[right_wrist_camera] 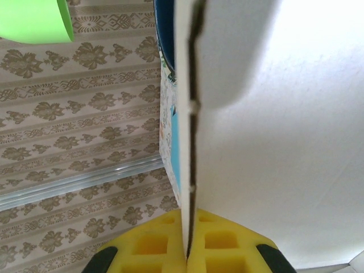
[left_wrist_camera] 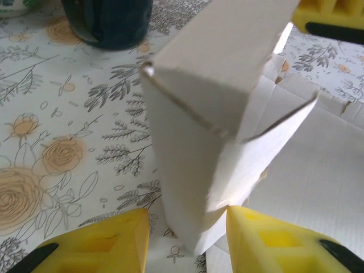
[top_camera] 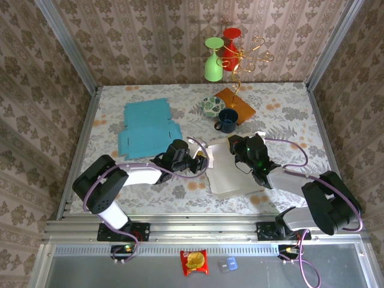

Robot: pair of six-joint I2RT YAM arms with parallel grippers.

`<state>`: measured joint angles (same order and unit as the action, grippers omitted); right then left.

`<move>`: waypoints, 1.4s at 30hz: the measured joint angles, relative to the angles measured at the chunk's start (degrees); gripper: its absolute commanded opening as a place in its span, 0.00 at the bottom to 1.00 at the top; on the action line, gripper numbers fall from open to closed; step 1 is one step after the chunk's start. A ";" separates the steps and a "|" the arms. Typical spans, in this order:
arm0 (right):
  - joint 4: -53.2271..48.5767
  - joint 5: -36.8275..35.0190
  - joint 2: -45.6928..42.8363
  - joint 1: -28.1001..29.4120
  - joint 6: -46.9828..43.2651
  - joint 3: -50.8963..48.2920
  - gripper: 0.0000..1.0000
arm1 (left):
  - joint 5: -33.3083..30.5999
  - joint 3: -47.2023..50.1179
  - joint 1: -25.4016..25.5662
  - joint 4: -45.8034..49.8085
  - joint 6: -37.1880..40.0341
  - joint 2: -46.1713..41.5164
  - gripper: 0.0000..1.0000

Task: Fold the paper box

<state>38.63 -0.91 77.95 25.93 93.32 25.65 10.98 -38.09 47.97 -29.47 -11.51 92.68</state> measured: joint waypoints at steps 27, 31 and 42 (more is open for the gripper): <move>4.07 -0.63 0.00 0.57 -0.55 -2.08 0.00 | -15.39 -4.72 6.10 0.96 -0.24 4.17 0.29; 4.55 -1.25 0.00 0.74 -0.57 -2.29 0.00 | -18.25 -5.40 6.80 1.40 -0.50 4.74 0.25; 4.76 -3.67 0.00 1.64 -0.15 -2.29 0.00 | -28.57 -9.42 9.75 6.43 -3.54 6.64 0.18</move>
<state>43.40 -4.58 77.95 27.57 93.17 23.35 -17.58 -47.51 57.71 -23.05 -15.05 99.33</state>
